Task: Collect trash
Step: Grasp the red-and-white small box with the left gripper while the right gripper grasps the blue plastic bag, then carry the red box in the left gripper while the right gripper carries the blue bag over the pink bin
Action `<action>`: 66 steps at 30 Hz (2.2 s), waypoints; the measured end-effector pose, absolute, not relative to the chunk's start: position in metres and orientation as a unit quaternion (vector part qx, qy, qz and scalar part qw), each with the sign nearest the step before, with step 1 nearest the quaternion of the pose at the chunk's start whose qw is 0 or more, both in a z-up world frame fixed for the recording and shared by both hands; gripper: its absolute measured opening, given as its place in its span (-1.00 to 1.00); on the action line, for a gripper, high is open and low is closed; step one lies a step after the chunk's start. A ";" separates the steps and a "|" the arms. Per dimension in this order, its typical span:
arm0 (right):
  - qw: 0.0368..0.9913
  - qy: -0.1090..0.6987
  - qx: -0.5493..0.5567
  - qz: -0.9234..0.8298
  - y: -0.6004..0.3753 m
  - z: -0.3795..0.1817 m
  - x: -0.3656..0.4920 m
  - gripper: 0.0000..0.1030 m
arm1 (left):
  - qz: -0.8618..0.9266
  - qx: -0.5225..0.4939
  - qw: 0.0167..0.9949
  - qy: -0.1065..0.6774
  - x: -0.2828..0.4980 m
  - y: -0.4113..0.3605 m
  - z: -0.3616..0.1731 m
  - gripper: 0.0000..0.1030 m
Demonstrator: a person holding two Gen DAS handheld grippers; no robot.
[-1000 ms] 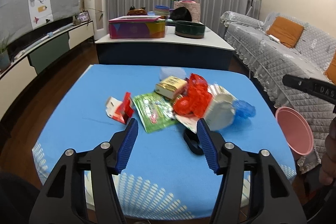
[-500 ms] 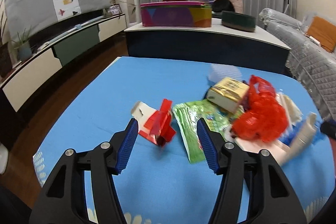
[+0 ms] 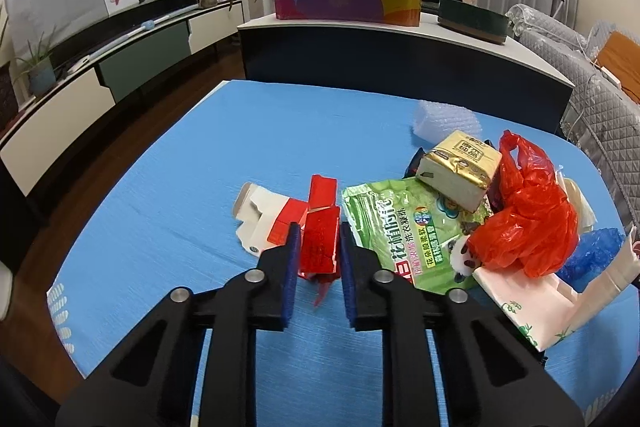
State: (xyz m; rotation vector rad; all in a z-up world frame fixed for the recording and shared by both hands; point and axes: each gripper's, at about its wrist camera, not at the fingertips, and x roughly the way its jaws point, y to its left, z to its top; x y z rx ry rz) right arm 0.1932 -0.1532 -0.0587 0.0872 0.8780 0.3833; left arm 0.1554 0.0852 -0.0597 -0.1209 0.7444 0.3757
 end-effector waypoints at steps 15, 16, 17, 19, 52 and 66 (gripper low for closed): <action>0.921 0.358 0.040 0.146 -0.177 -0.012 0.155 -0.98 | 0.161 -0.064 0.935 0.310 0.128 0.067 -0.021 -0.87; 0.923 0.355 0.038 0.142 -0.178 -0.010 0.152 -0.98 | 0.158 -0.064 0.936 0.307 0.126 0.064 -0.019 -0.87; 0.926 0.351 0.037 0.136 -0.181 -0.008 0.149 -0.98 | 0.153 -0.063 0.938 0.304 0.124 0.062 -0.017 -0.87; 0.929 0.346 0.037 0.126 -0.187 -0.005 0.143 -0.98 | 0.144 -0.062 0.942 0.297 0.120 0.055 -0.010 -0.87; 0.949 0.313 0.026 -0.023 -0.286 0.016 0.095 -0.98 | -0.044 0.002 0.975 0.217 0.093 -0.091 0.037 -0.87; 0.945 0.316 0.047 -0.075 -0.347 0.012 0.082 -0.98 | -0.127 0.010 0.964 0.235 0.095 -0.158 0.027 -0.87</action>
